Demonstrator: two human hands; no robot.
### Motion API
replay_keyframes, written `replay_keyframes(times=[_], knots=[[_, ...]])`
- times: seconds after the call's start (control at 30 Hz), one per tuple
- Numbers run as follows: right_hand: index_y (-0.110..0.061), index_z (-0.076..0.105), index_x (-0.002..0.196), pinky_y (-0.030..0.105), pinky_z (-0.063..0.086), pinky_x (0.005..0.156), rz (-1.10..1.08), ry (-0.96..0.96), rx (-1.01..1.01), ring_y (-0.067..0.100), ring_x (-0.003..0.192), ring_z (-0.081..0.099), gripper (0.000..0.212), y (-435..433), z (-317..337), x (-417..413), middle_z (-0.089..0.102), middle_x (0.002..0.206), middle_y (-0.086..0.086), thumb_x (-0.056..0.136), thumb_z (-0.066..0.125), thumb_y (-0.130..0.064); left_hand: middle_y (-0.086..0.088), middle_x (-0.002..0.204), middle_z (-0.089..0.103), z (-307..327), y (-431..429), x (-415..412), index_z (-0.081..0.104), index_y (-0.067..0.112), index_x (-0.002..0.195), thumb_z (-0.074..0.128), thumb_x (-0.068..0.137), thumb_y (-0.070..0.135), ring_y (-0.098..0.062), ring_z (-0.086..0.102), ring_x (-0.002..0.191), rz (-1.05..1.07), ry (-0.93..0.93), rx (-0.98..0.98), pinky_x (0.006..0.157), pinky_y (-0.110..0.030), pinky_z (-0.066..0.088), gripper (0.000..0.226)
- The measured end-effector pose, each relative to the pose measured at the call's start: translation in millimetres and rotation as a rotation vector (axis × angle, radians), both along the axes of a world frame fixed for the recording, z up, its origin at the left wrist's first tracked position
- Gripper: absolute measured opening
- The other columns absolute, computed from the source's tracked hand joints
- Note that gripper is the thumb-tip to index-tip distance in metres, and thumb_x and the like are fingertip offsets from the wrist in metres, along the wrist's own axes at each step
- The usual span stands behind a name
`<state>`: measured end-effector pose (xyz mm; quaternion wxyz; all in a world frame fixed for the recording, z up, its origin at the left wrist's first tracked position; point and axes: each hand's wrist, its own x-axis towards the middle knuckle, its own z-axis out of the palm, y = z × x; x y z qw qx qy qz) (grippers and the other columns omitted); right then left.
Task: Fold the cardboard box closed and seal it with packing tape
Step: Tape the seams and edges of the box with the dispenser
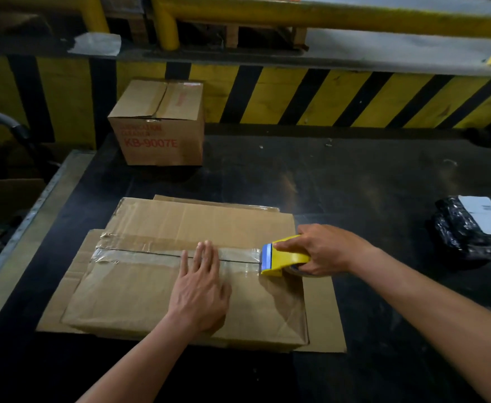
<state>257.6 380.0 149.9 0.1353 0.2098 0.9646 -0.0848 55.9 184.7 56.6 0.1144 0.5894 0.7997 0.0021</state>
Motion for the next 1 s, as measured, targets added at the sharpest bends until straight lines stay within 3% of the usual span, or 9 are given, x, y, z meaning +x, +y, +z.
replay_keyframes(times=[0.07, 0.2, 0.27, 0.33, 0.47, 0.6, 0.77, 0.9, 1.0], knots=[[-0.052, 0.037, 0.144, 0.033, 0.045, 0.076, -0.005, -0.004, 0.009, 0.017, 0.098, 0.053, 0.061, 2, -1, -1, 0.041, 0.098, -0.009, 0.086, 0.054, -0.062, -0.014, 0.169, -0.014, 0, 11, 20, -0.005, 0.005, 0.161, 0.020, 0.099, 0.038, -0.027, -0.016, 0.156, -0.093, 0.015, 0.036, 0.126, -0.047, -0.010, 0.074], [-0.052, 0.039, 0.143, 0.037, 0.048, 0.080, -0.022, -0.007, 0.001, 0.020, 0.100, 0.055, 0.061, 1, -2, -3, 0.041, 0.099, -0.009, 0.086, 0.057, -0.061, -0.003, 0.162, -0.018, -19, 18, 37, -0.004, 0.010, 0.161, 0.001, 0.098, 0.063, -0.018, -0.018, 0.154, -0.139, -0.068, 0.072, 0.126, -0.039, -0.012, 0.083], [-0.052, 0.040, 0.143, 0.037, 0.048, 0.080, -0.039, -0.004, -0.010, 0.019, 0.100, 0.054, 0.061, 2, -2, -2, 0.041, 0.099, -0.009, 0.085, 0.057, -0.061, -0.005, 0.165, -0.012, -27, 16, 35, -0.001, 0.010, 0.160, -0.004, 0.094, 0.065, -0.017, -0.017, 0.153, -0.138, -0.047, 0.112, 0.125, -0.037, -0.012, 0.087], [-0.053, 0.040, 0.142, 0.036, 0.048, 0.080, -0.054, 0.011, -0.029, 0.018, 0.098, 0.053, 0.061, 3, -3, 3, 0.042, 0.097, -0.009, 0.084, 0.057, -0.061, -0.007, 0.168, -0.005, -28, 14, 34, 0.003, 0.010, 0.161, -0.004, 0.093, 0.066, -0.018, -0.014, 0.154, -0.134, -0.054, 0.128, 0.124, -0.037, -0.011, 0.089], [-0.053, 0.039, 0.143, 0.035, 0.047, 0.080, -0.084, 0.050, -0.080, 0.013, 0.090, 0.047, 0.062, 3, -4, 19, 0.047, 0.100, -0.004, 0.085, 0.060, -0.058, -0.002, 0.163, -0.020, -24, 14, 35, -0.011, 0.016, 0.158, -0.003, 0.095, 0.066, -0.016, -0.021, 0.153, -0.121, -0.057, 0.091, 0.126, -0.036, -0.012, 0.081], [-0.055, 0.038, 0.142, 0.034, 0.047, 0.080, -0.087, 0.048, -0.070, 0.011, 0.090, 0.047, 0.061, 9, 3, 36, 0.050, 0.101, -0.004, 0.085, 0.060, -0.058, -0.004, 0.168, -0.010, -26, 13, 34, -0.001, 0.014, 0.162, 0.010, 0.100, 0.064, -0.015, -0.016, 0.155, -0.114, -0.067, 0.124, 0.125, -0.037, -0.010, 0.080], [-0.059, 0.035, 0.141, 0.037, 0.049, 0.079, -0.115, 0.045, -0.052, 0.014, 0.090, 0.051, 0.062, 19, 3, 55, 0.049, 0.099, -0.005, 0.083, 0.057, -0.064, -0.003, 0.169, -0.010, -21, 13, 37, -0.003, 0.015, 0.163, 0.011, 0.100, 0.064, -0.014, -0.016, 0.155, -0.103, -0.062, 0.096, 0.127, -0.038, -0.007, 0.081], [-0.057, 0.037, 0.141, 0.039, 0.050, 0.076, -0.087, 0.048, -0.019, 0.015, 0.088, 0.052, 0.061, 19, -10, 53, 0.046, 0.094, -0.008, 0.083, 0.055, -0.067, -0.012, 0.171, -0.004, -3, 30, 57, 0.006, 0.009, 0.163, 0.031, 0.098, 0.045, -0.023, -0.010, 0.157, -0.048, -0.084, 0.078, 0.127, -0.042, -0.009, 0.078], [-0.056, 0.039, 0.140, 0.039, 0.050, 0.075, -0.087, 0.059, -0.003, 0.014, 0.086, 0.050, 0.060, 21, -15, 54, 0.044, 0.092, -0.008, 0.084, 0.056, -0.065, -0.009, 0.171, -0.007, -8, 41, 84, 0.000, 0.010, 0.162, 0.019, 0.099, 0.035, -0.018, -0.014, 0.155, -0.166, -0.064, 0.096, 0.126, -0.040, -0.011, 0.071]])
